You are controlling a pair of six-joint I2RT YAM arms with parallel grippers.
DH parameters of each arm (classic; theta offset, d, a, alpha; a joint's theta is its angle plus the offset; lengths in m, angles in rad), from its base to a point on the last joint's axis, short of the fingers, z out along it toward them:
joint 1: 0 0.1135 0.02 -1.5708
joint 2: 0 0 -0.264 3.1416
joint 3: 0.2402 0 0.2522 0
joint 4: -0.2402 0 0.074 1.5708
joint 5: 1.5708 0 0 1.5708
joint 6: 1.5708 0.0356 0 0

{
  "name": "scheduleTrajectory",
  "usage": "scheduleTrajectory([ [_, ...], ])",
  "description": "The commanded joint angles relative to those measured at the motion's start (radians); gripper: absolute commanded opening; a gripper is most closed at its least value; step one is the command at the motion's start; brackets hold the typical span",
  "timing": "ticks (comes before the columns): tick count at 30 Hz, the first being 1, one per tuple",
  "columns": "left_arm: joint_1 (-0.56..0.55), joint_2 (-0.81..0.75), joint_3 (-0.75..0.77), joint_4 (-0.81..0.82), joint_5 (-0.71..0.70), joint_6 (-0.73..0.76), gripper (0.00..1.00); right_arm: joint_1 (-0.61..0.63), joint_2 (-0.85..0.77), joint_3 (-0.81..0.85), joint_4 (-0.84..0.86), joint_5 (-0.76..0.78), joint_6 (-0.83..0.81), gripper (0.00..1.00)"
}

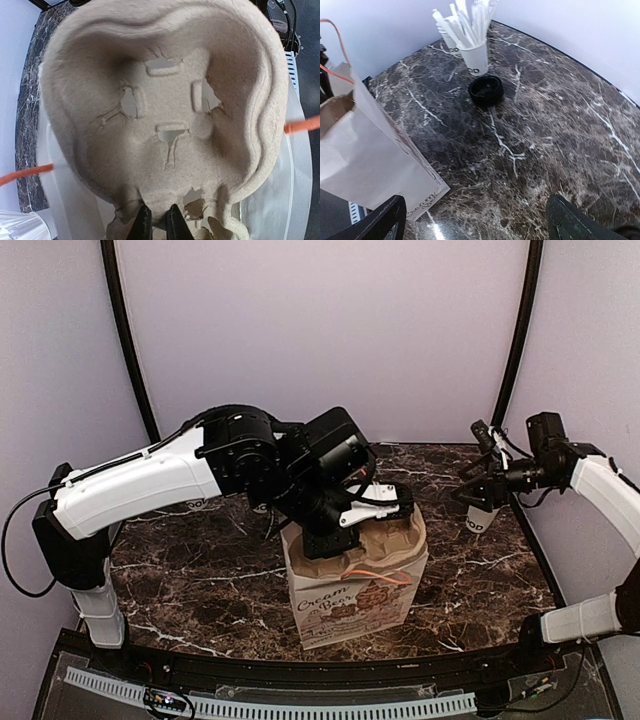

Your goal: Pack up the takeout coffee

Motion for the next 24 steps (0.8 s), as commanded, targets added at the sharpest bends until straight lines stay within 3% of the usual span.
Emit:
scheduleTrajectory([
  [1,-0.011,-0.020,0.081,-0.037,-0.026,-0.027,0.00,0.093,0.033,0.219,-0.211,-0.065,-0.043,0.99],
  [8,-0.025,-0.023,0.118,-0.058,-0.025,-0.066,0.00,0.303,0.110,0.394,-0.305,0.054,0.073,0.99],
  [13,-0.031,-0.009,0.112,-0.083,-0.032,-0.083,0.00,0.364,0.160,0.432,-0.303,0.150,0.163,0.99],
  [24,-0.052,0.007,0.126,-0.120,-0.080,-0.107,0.00,0.452,0.230,0.506,-0.370,0.076,0.189,0.99],
])
